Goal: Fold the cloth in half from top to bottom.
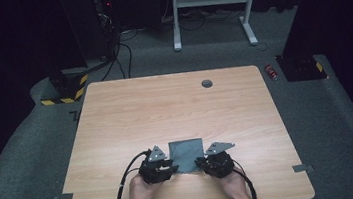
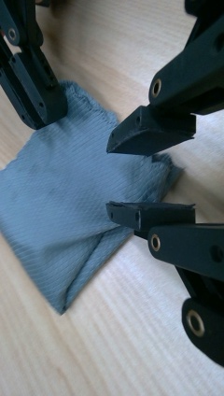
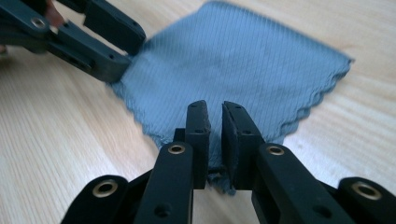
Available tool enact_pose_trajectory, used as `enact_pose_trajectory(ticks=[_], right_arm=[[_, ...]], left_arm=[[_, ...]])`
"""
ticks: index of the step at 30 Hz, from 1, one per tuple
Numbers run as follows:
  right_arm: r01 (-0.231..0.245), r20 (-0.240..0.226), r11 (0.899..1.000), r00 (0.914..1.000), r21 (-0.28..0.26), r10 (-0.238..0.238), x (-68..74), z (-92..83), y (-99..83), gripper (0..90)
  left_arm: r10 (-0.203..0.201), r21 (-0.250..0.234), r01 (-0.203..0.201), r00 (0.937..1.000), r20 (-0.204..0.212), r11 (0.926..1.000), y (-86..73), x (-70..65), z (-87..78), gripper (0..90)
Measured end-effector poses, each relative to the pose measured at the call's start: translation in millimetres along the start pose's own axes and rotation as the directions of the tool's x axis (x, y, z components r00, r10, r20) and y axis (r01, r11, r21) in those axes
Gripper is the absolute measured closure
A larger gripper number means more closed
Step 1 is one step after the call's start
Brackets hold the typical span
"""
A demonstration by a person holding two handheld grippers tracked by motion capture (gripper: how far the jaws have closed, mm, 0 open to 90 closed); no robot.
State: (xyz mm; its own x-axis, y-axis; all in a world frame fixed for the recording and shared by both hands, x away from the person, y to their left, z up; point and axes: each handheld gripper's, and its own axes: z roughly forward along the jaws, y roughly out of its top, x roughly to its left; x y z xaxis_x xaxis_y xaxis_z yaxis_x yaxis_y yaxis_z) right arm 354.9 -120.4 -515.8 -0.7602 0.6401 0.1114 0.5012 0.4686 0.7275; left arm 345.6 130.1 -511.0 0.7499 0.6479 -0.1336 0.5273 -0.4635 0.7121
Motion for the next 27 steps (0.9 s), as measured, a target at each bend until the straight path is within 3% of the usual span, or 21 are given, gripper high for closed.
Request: enact_pose_trajectory(ticks=[3, 5, 11, 16, 19, 27], right_arm=[[0.009, 0.011, 1.000, 0.9999, 0.016, -0.009, -0.1, -0.1, -4.5, 80.1], [0.009, 0.018, 1.000, 0.9998, 0.009, -0.009, -1.5, -1.1, -4.6, 79.2], [-0.010, 0.044, 1.000, 0.9990, -0.019, 0.011, -8.3, -4.5, 5.5, 78.4], [-0.050, 0.079, 0.998, 0.9954, -0.046, 0.054, -22.0, -0.2, 18.1, 78.1], [-0.069, 0.099, 0.996, 0.9923, -0.053, 0.074, -28.1, 4.6, 23.6, 77.5], [-0.067, 0.130, 0.997, 0.9891, -0.029, 0.070, -31.7, 17.4, 27.5, 75.4]], left_arm=[[0.013, 0.015, -0.013, 0.9999, 0.005, 0.9998, -3.6, -1.3, -2.2, 64.6], [0.001, 0.004, -0.001, 1.0000, 0.006, 1.0000, -4.2, 0.3, -6.2, 63.0], [-0.077, -0.045, 0.075, 0.9957, -0.052, 0.9962, 10.3, 18.2, -13.4, 58.2], [-0.117, -0.036, 0.114, 0.9862, -0.117, 0.9929, 31.3, 32.3, -1.8, 58.2], [-0.142, -0.027, 0.140, 0.9813, -0.129, 0.9898, 38.3, 37.6, 8.3, 60.3], [-0.135, 0.042, 0.143, 0.9776, -0.162, 0.9888, 48.2, 44.3, 32.5, 70.9]])
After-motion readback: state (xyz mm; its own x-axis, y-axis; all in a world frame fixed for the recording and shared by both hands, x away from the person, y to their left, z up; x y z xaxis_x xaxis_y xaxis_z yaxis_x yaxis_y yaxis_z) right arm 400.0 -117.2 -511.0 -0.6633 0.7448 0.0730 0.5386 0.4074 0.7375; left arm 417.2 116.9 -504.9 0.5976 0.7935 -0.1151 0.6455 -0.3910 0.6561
